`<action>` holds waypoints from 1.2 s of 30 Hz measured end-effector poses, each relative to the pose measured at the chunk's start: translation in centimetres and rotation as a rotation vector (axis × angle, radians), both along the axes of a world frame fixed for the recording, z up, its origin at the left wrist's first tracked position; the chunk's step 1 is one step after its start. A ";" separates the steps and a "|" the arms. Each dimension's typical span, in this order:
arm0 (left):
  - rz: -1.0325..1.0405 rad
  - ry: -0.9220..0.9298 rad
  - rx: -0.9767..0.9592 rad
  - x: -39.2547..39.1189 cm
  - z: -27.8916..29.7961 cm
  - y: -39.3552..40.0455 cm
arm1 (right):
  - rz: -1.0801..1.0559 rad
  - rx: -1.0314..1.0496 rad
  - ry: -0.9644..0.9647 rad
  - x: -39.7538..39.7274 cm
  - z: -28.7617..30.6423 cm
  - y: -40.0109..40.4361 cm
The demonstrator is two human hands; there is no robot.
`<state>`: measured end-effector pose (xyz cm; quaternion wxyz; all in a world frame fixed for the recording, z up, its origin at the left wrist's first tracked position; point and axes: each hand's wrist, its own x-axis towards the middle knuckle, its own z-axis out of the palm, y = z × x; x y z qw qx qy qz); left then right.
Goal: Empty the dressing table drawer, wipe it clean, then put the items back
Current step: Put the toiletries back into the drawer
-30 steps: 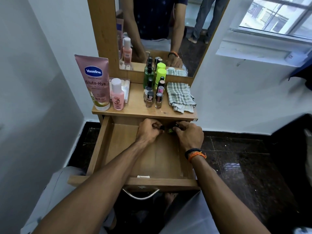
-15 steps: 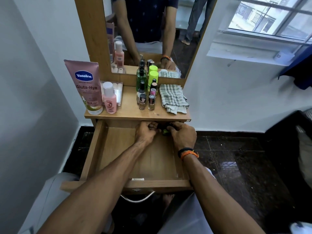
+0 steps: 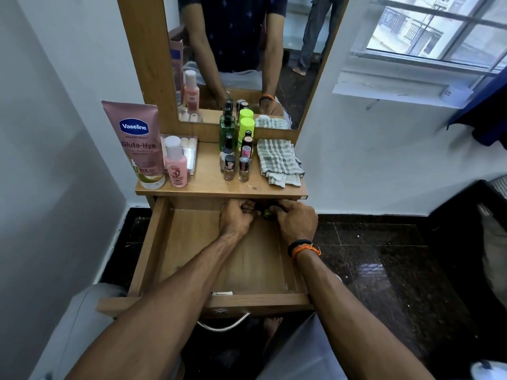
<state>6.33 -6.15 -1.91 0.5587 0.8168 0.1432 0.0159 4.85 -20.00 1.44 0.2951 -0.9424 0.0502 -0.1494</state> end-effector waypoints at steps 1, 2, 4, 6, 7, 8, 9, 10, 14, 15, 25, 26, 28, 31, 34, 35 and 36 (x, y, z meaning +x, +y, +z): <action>0.009 0.003 0.009 0.0 0.0 0.0 | 0.001 0.000 0.001 0.0 -0.1 0.0; 0.015 0.003 0.012 -0.1 -0.1 0.0 | 0.002 0.006 0.001 0.0 -0.1 0.0; 0.016 -0.006 0.021 -0.1 -0.1 -0.1 | -0.002 0.019 -0.004 -0.1 -0.2 -0.1; 0.019 -0.010 0.028 -0.3 0.0 -0.2 | -0.005 0.028 -0.015 -0.2 -0.2 -0.2; 0.022 -0.007 0.028 -0.3 0.0 -0.2 | -0.004 0.037 -0.024 -0.3 -0.2 -0.2; 0.025 -0.003 0.026 -0.3 0.1 -0.2 | -0.003 0.048 -0.033 -0.3 -0.2 -0.3; 0.028 0.002 0.025 -0.4 0.1 -0.3 | -0.004 0.058 -0.042 -0.4 -0.3 -0.3; 0.030 0.004 0.026 -0.4 0.1 -0.2 | -0.006 0.065 -0.051 -0.5 -0.3 -0.4; 0.052 0.001 0.020 -0.6 0.1 -0.2 | -0.026 0.094 -0.079 -0.8 -0.2 -0.6; 0.056 0.000 0.023 -0.6 0.2 -0.2 | -0.031 0.098 -0.081 -0.9 -0.1 -0.7; 0.047 0.022 0.108 -1.7 0.7 0.4 | -0.065 0.077 -0.035 -2.0 0.2 -1.3; 0.041 0.015 0.124 -2.0 0.9 0.5 | -0.064 0.073 -0.024 -2.2 0.2 -1.4; 0.010 -0.020 0.157 -2.7 1.2 0.6 | -0.051 0.090 -0.027 -2.5 0.4 -1.4; -0.036 -0.094 0.187 -3.9 1.9 0.9 | 0.009 0.116 -0.109 -2.6 1.0 -0.9; -0.038 -0.194 0.205 -4.5 3.2 1.6 | 0.074 0.166 -0.199 -2.5 2.1 0.3; -0.024 -0.238 0.198 -4.6 3.8 1.9 | 0.090 0.186 -0.222 -2.3 2.5 0.8; -0.006 -0.286 0.187 -4.6 4.4 2.1 | 0.097 0.206 -0.242 -2.1 2.9 1.2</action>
